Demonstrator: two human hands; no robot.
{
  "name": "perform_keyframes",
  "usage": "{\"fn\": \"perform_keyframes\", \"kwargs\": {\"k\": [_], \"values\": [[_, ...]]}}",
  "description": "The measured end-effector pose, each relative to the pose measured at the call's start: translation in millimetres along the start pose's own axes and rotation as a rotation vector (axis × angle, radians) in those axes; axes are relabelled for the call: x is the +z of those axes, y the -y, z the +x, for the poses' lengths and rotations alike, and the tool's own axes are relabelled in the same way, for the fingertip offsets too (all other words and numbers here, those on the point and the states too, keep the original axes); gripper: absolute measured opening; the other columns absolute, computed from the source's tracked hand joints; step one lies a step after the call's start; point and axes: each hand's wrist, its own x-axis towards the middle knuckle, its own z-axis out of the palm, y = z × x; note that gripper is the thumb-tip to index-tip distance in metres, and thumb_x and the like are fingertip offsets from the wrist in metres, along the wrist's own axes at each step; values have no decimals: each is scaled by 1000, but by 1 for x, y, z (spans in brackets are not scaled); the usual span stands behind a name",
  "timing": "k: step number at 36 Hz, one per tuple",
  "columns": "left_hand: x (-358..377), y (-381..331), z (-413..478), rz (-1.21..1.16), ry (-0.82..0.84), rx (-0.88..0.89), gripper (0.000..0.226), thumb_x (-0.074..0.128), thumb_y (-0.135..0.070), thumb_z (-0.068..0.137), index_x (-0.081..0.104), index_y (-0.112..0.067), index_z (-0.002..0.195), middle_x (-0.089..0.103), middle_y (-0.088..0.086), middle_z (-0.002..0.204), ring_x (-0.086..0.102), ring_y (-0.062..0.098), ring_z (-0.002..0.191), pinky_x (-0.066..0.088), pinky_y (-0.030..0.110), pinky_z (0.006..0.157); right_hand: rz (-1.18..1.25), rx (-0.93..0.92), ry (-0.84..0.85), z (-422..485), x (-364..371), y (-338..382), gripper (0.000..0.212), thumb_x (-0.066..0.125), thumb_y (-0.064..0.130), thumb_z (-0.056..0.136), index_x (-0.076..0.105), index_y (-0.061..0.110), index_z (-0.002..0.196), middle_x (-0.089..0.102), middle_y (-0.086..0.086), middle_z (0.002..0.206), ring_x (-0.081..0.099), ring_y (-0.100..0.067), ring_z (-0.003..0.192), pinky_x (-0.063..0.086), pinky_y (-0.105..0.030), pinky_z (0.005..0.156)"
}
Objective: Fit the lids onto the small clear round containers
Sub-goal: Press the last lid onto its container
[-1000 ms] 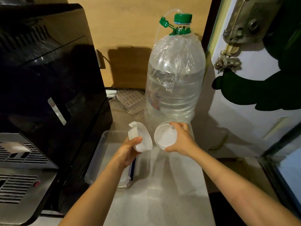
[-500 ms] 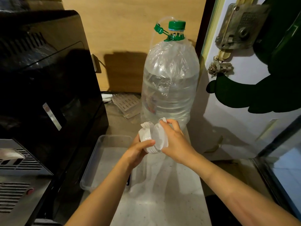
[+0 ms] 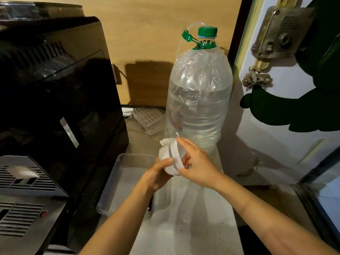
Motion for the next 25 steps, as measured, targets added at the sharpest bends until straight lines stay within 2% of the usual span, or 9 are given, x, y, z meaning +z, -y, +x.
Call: {"fn": "perform_keyframes", "kwargs": {"k": [5, 11, 15, 17, 19, 20, 22, 25], "values": [[-3, 0, 0, -36, -5, -2, 87, 88, -43, 36, 52, -9, 108, 74, 1, 77, 69, 14, 72, 56, 25, 61, 68, 17, 73, -2, 0, 0, 86, 65, 4, 73, 20, 27, 142, 20, 12, 146, 55, -14, 87, 53, -21, 72], [-7, 3, 1, -114, -12, -22, 85, 89, -41, 36, 54, -9, 107, 74, 4, 83, 69, 17, 78, 57, 28, 67, 105, -5, 52, -3, -1, 1, 84, 74, 20, 71, 25, 29, 140, 25, 13, 140, 54, -12, 91, 53, -20, 75], [-8, 4, 0, -203, -15, -13, 85, 90, -36, 37, 53, -9, 108, 75, 5, 86, 70, 16, 77, 56, 24, 57, 100, -62, -68, -4, -8, 4, 81, 76, 25, 68, 29, 33, 134, 31, 13, 133, 49, -4, 95, 47, -12, 76], [-8, 5, 0, -216, -13, -9, 85, 90, -35, 36, 53, -10, 109, 75, 5, 88, 70, 16, 78, 57, 25, 59, 35, -56, -93, -2, -12, 4, 90, 77, 32, 67, 23, 29, 139, 23, 7, 145, 41, -6, 116, 41, -18, 93], [-9, 5, 1, -221, -17, -13, 85, 91, -35, 34, 55, -12, 108, 75, 4, 89, 70, 16, 82, 58, 28, 65, -10, -13, -67, 1, -15, 2, 99, 77, 41, 65, 15, 31, 142, 10, 5, 153, 21, -13, 137, 27, -29, 107], [-9, 6, 1, -222, -19, -17, 85, 91, -35, 33, 56, -13, 107, 75, 4, 89, 70, 16, 83, 59, 29, 68, -24, 9, -42, 3, -15, 1, 103, 77, 44, 63, 12, 33, 142, 5, 5, 155, 12, -13, 140, 20, -30, 108], [-8, 6, 2, -222, -18, -23, 84, 91, -35, 31, 57, -13, 105, 75, 4, 88, 70, 16, 83, 59, 29, 68, -48, 50, 10, 6, -14, 0, 110, 78, 48, 59, 6, 38, 142, -2, 7, 156, 3, -13, 142, 18, -31, 108], [-6, 5, 3, -228, 0, -24, 86, 92, -34, 32, 56, -11, 106, 75, 4, 87, 70, 17, 81, 58, 28, 63, -67, 83, 68, 9, -10, -3, 116, 78, 51, 55, 0, 43, 141, -7, 8, 156, 4, -14, 142, 21, -29, 105]]}}
